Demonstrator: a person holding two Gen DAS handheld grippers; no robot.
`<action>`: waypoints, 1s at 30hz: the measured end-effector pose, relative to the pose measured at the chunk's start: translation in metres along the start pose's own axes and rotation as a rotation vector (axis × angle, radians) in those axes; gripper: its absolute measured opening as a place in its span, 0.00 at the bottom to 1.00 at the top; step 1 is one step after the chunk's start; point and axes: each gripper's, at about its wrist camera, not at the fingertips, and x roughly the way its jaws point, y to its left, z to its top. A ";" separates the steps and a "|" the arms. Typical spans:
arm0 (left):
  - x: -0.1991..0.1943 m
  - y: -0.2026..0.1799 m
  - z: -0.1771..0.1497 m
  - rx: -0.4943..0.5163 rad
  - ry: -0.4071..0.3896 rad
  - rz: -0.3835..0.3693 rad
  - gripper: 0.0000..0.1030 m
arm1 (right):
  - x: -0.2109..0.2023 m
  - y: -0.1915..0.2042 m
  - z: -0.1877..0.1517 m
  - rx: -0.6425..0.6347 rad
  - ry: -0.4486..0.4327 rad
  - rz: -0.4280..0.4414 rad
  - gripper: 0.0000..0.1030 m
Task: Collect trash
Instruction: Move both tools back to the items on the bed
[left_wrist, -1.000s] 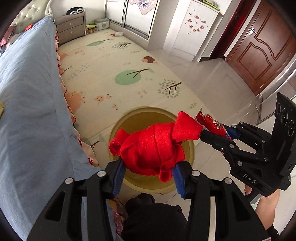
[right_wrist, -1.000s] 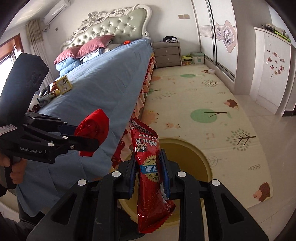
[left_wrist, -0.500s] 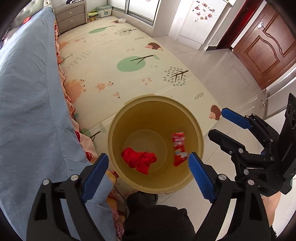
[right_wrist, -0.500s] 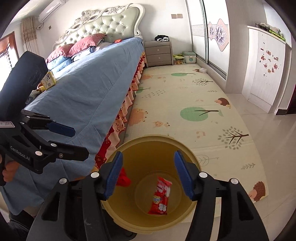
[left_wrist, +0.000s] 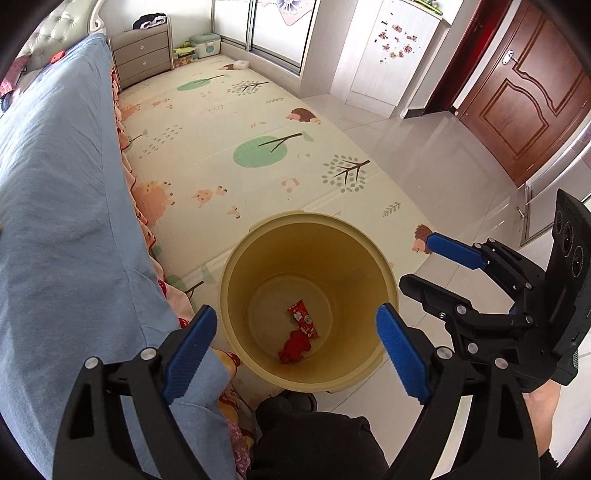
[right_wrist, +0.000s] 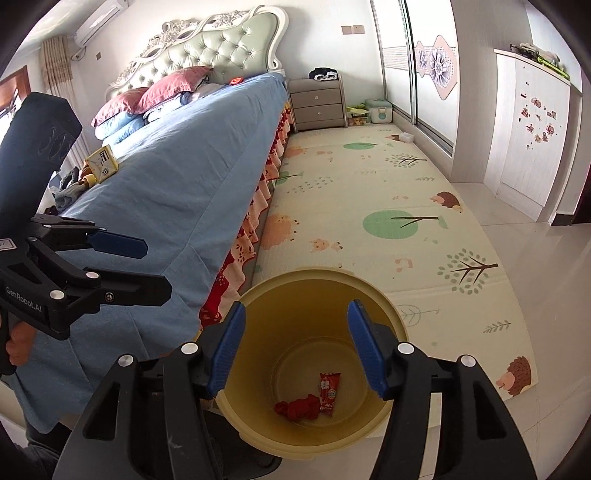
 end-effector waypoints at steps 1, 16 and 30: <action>-0.005 0.001 -0.001 -0.003 -0.011 0.000 0.85 | -0.003 0.003 0.002 -0.005 -0.004 -0.003 0.56; -0.143 0.059 -0.059 -0.063 -0.378 0.190 0.96 | -0.044 0.101 0.043 -0.102 -0.157 0.156 0.56; -0.257 0.197 -0.150 -0.305 -0.535 0.399 0.96 | -0.038 0.260 0.082 -0.260 -0.201 0.376 0.56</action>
